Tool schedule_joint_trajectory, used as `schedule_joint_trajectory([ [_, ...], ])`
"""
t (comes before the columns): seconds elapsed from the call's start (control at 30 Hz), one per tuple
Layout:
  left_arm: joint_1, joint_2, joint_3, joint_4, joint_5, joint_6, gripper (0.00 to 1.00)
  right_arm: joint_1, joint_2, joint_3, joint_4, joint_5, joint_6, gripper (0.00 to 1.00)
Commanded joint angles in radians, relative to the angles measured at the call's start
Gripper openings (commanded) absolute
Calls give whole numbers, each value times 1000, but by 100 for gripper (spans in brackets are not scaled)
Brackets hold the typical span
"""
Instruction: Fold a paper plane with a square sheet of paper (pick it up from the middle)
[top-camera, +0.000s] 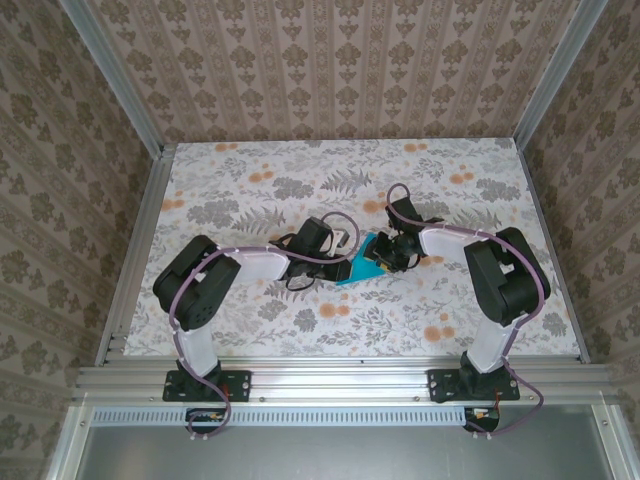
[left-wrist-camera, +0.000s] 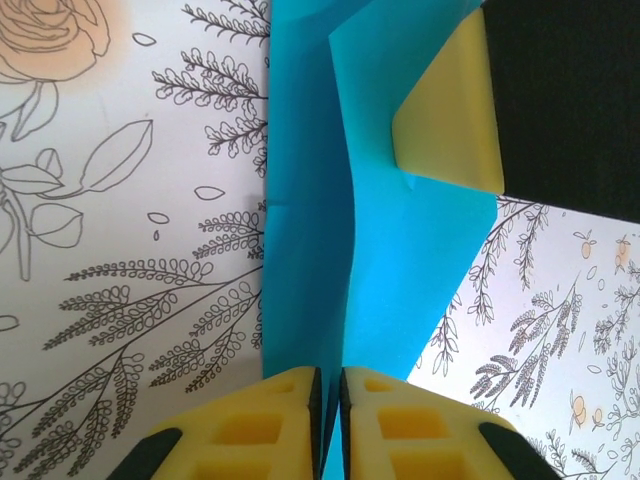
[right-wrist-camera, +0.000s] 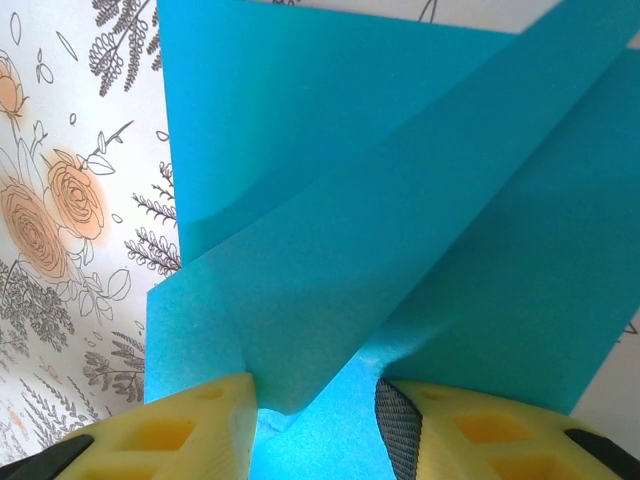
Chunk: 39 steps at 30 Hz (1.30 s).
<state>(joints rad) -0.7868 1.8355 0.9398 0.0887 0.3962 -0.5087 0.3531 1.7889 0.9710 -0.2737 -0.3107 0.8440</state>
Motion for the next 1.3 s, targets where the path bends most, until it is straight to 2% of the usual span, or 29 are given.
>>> schedule_joint_trajectory([
  [0.0, -5, -4, -18, -29, 15, 6, 13, -5, 103, -43, -125, 176, -10, 43],
  [0.37, -5, 5, -33, -48, 27, 6, 9, 2, 136, -17, -158, 205, -21, 45],
  [0.53, -6, -12, -39, -67, 25, 12, 13, 12, 150, -10, -184, 243, -31, 43],
  [0.87, 5, -136, -38, -46, -27, -46, 34, 27, 175, 4, -202, 272, -43, 41],
  [1.1, 3, -119, -36, 53, 22, -108, 35, 27, 181, 9, -207, 270, -46, 44],
  [1.27, -11, -77, -27, 127, 61, -129, 30, 27, 177, 5, -193, 245, -28, 43],
])
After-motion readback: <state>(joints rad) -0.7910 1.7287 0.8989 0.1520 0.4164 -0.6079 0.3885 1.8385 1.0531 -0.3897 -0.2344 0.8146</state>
